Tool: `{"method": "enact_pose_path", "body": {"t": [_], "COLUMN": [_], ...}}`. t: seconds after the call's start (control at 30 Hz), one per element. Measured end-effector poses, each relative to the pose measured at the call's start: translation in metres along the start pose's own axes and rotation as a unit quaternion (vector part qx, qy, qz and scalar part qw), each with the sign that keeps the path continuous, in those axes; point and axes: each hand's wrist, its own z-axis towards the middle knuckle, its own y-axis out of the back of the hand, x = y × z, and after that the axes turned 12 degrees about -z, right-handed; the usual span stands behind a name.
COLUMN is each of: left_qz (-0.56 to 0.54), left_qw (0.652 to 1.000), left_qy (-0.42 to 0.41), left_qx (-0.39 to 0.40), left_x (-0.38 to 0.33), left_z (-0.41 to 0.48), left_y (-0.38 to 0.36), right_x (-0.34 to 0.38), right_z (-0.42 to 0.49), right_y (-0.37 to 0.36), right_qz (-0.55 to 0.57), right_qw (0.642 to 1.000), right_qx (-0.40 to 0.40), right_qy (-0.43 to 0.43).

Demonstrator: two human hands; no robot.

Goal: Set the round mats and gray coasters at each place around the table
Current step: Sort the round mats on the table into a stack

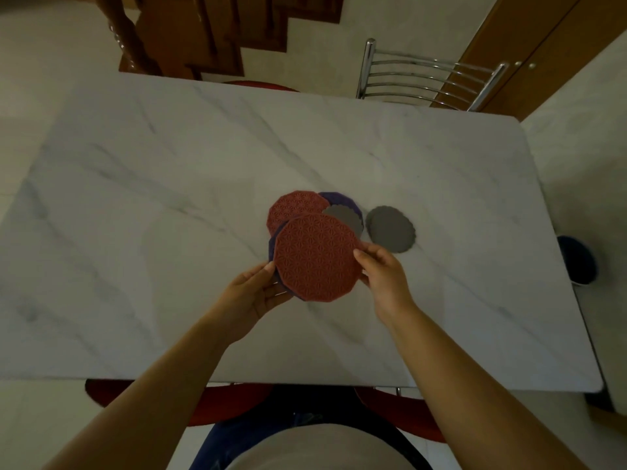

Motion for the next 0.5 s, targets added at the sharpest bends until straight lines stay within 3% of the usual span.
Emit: {"method": "enact_pose_path", "body": {"t": [0.13, 0.5], "left_qz": [-0.009, -0.009], "left_qw": [0.999, 0.999], "left_qy": [0.026, 0.035], "left_qx": [0.019, -0.02], "left_x": [0.001, 0.002], "left_z": [0.002, 0.0], "left_y": [-0.005, 0.001], "right_x": [0.001, -0.006], "right_z": [-0.002, -0.001], "right_y": [0.003, 0.008], "right_qz": [0.024, -0.059], "right_qw": [0.999, 0.995], "right_qx": [0.014, 0.015], "right_qy": [-0.041, 0.08]}}
